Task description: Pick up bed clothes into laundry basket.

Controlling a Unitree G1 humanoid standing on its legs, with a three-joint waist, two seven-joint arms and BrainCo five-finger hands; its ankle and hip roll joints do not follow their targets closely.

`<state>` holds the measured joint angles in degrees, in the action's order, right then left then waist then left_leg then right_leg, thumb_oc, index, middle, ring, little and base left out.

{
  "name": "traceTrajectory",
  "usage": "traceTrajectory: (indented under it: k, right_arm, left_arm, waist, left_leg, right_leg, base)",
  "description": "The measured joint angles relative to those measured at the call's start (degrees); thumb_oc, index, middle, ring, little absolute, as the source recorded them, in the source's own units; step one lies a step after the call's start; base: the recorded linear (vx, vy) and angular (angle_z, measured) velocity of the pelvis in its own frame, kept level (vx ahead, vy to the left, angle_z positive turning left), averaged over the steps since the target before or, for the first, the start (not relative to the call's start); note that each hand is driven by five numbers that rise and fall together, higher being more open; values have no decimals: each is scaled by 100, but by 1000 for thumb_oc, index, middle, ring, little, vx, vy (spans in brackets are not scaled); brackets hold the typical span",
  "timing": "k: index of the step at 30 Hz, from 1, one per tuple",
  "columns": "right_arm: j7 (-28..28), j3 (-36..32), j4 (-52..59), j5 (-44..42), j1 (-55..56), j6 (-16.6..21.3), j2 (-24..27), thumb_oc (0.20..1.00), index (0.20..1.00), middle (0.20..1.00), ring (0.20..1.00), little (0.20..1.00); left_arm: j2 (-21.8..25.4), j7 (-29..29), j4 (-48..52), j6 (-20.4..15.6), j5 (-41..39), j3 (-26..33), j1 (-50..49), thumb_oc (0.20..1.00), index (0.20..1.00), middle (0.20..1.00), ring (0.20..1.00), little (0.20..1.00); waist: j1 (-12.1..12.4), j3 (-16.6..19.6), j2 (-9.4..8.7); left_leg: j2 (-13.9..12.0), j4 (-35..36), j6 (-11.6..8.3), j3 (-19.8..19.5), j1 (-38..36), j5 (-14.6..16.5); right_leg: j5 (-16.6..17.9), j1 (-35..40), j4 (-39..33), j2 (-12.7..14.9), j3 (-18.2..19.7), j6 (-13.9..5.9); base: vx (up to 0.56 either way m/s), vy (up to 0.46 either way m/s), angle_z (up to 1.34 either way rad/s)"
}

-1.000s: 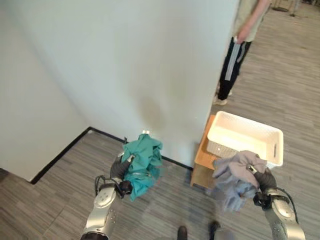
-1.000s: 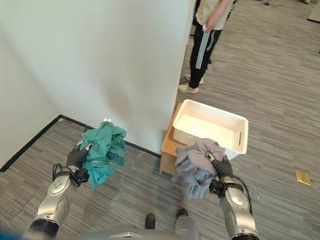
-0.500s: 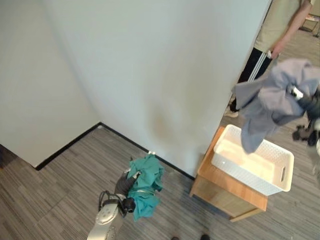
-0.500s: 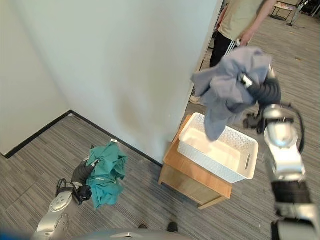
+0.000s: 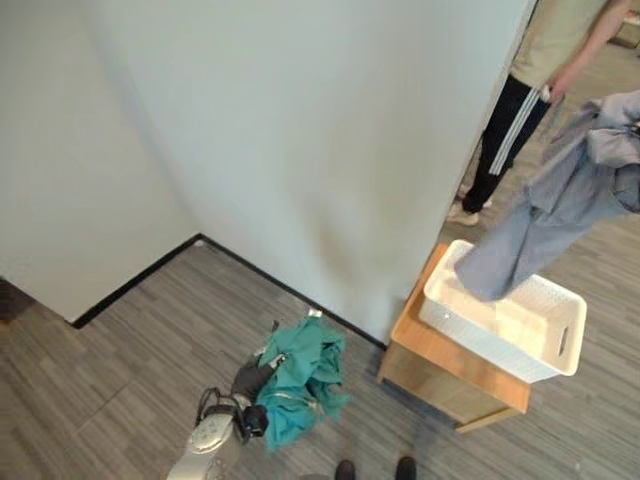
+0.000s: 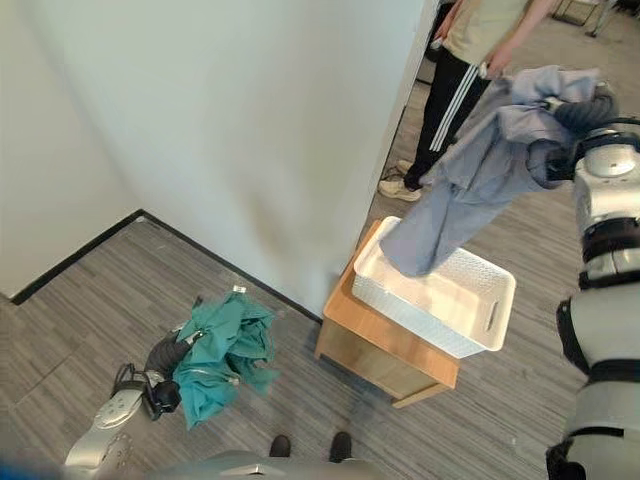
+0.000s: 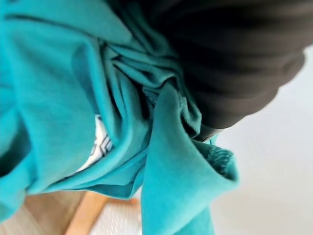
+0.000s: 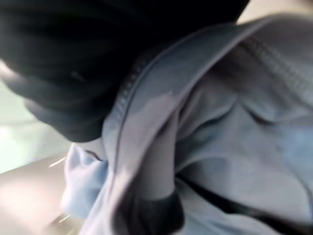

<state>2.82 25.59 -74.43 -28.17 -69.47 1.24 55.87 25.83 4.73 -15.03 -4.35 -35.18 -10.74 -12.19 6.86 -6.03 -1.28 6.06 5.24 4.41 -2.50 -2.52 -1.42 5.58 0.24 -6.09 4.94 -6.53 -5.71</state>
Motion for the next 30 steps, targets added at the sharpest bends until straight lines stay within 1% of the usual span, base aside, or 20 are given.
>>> traceTrajectory:
  k: [3,5,7,9,10,12,13,15,18,19,21,23,25,27,29,30]
  right_arm:
    - [9,4,-33,7,-39,-51,-24,200,200,200,200,200]
    - [31,5,-36,14,-28,-67,-90,200,200,200,200,200]
    - [38,16,-36,60,-6,-98,-332,200,200,200,200,200]
    - [24,13,-33,68,8,-155,-479,200,200,200,200,200]
    - [41,-5,82,73,199,-170,-589,200,200,200,200,200]
    - [32,-33,193,81,404,-172,-766,200,200,200,200,200]
    - [27,-48,462,93,680,-140,-1008,200,200,200,200,200]
    - [-20,-59,617,123,1022,-137,-1259,200,200,200,200,200]
    - [-60,-61,689,124,1308,-172,-1515,200,200,200,200,200]
    - [-51,-236,692,125,1480,-168,-1671,200,200,200,200,200]
    - [-54,-269,619,126,1489,-180,-1715,200,200,200,200,200]
    - [-17,-578,96,122,1465,-177,-1714,200,200,200,200,200]
    - [52,-811,-234,105,1470,-199,-1709,200,200,200,200,200]
    - [141,-1383,-578,-3,1458,-198,-1582,200,200,200,200,200]
    - [210,-1633,-805,-193,1454,-203,-1453,200,200,200,200,200]
    - [218,-1609,-833,-211,1454,-223,-1390,200,200,200,200,200]
  left_arm:
    - [2,-12,-64,7,-28,-6,-43,200,200,200,200,200]
    - [-6,-33,-92,6,-29,-15,-28,200,200,200,200,200]
    - [-48,-93,-101,6,-30,-45,-30,200,200,200,200,200]
    - [-69,-106,-101,8,-30,-122,13,200,200,200,200,200]
    - [-92,-120,-99,5,-32,-200,67,200,200,200,200,200]
    - [-95,-125,-99,5,-33,-264,92,200,200,200,200,200]
    - [-95,-136,-100,7,-33,-307,106,200,200,200,200,200]
    - [-96,-153,-99,15,-33,-393,235,200,200,200,200,200]
    - [-97,-194,-99,16,-33,-428,340,200,200,200,200,200]
    - [-94,-213,-80,11,-35,-435,365,200,200,200,200,200]
    - [-93,-214,-69,12,-40,-451,432,200,200,200,200,200]
    - [-94,-215,-45,13,-45,-458,451,200,200,200,200,200]
    - [-88,-227,-46,14,-56,-444,449,200,200,200,200,200]
    - [-91,-236,-46,34,-57,-442,550,200,200,200,200,200]
    - [-89,-269,-43,36,-58,-375,578,200,200,200,200,200]
    - [-87,-297,-42,48,-59,-328,577,200,200,200,200,200]
  waist:
    - [22,-71,172]
    - [6,-134,255]
    - [-27,-181,355]
    - [-34,-209,403]
    - [-28,-237,431]
    - [-20,-259,427]
    - [-26,-281,402]
    - [-20,-361,388]
    - [-18,-501,398]
    - [-8,-609,405]
    - [-4,-788,444]
    - [27,-905,514]
    - [49,-933,543]
    - [131,-971,592]
    - [141,-985,631]
    - [136,-987,640]
  left_leg:
    - [-2,-1,-3,-6,94,-11]
    - [-1,-1,-16,-8,174,-32]
    - [-3,-1,-21,-1,263,-46]
    - [-7,-1,-28,4,312,-55]
    - [-19,-1,-34,2,334,-68]
    - [-36,-1,-35,9,371,-68]
    - [-54,-1,-52,24,472,-80]
    - [-69,-2,-85,23,609,-112]
    - [-88,-2,-111,29,687,-134]
    - [-102,-2,-120,46,754,-145]
    - [-106,-2,-135,60,796,-163]
    - [-108,-2,-135,68,863,-175]
    - [-111,-2,-134,71,863,-176]
    - [-113,-2,-134,79,863,-176]
    - [-112,-1,-134,67,864,-176]
    - [-112,-1,-134,68,864,-176]
  right_leg:
    - [0,-88,0,-6,-9,1]
    - [14,-166,1,-6,-18,19]
    - [23,-261,0,-10,-12,29]
    - [35,-312,2,-15,-14,41]
    - [36,-329,2,-25,-19,42]
    - [35,-378,3,-42,-14,43]
    - [57,-492,2,-63,15,72]
    - [88,-627,9,-81,12,108]
    - [109,-707,21,-101,18,136]
    - [122,-788,9,-115,36,152]
    - [151,-829,18,-119,56,166]
    - [170,-899,22,-122,62,171]
    - [170,-908,19,-125,70,172]
    - [169,-908,8,-126,77,172]
    - [169,-903,3,-123,69,171]
    - [169,-903,3,-124,70,171]
  base:
    - [-36,-13,1]
    - [-43,-11,0]
    - [0,0,0]
    - [-22,-7,1]
    - [-56,-9,4]
    - [-47,-15,-2]
    - [-45,-15,-8]
    - [-50,-8,-3]
    - [-61,-8,-2]
    - [-73,2,-6]
    - [-29,6,-6]
    - [0,0,0]
    - [6,2,-2]
    - [8,3,-2]
    - [0,0,0]
    - [0,0,0]
